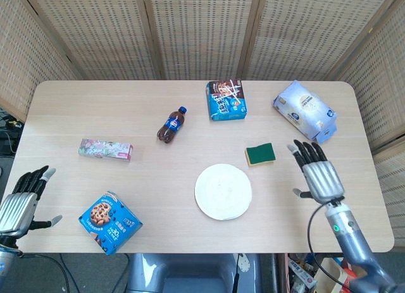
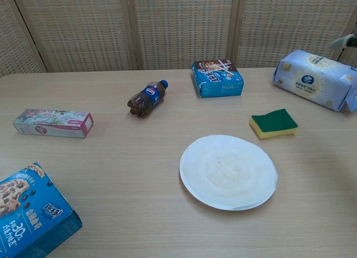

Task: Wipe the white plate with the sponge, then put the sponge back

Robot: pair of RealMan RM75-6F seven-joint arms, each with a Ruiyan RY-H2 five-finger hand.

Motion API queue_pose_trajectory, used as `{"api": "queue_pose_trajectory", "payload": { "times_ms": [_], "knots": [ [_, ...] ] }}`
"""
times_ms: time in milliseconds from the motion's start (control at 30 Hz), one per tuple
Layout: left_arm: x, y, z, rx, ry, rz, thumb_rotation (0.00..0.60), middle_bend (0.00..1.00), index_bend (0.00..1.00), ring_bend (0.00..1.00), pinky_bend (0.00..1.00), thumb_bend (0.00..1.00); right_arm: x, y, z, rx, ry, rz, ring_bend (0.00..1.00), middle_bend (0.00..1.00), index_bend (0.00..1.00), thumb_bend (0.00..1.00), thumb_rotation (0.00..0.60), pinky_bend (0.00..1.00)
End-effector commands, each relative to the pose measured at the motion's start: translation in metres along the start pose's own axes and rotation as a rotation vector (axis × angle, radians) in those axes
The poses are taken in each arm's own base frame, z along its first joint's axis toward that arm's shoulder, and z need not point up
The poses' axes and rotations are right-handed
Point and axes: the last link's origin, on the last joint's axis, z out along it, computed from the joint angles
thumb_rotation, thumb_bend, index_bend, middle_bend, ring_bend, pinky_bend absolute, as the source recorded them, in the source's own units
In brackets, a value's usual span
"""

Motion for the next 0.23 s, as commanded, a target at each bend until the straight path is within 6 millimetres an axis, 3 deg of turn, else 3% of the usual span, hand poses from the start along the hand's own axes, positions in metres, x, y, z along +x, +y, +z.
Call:
{"api": "queue_pose_trajectory", "payload": {
  "times_ms": [33,233],
  "knots": [
    [0.001,0.000,-0.007,-0.013,0.038,0.005,0.600,0.00,0.00,0.00,0.00,0.00,-0.003,0.034,-0.074,-0.051,0.038,0.038,0.00,0.00,0.00,0.00,0.600,0.00],
    [-0.003,0.003,-0.013,-0.052,0.093,0.038,0.600,0.00,0.00,0.00,0.00,0.00,-0.015,0.045,-0.105,-0.108,0.141,0.029,0.00,0.00,0.00,0.00,0.600,0.00]
  ]
}}
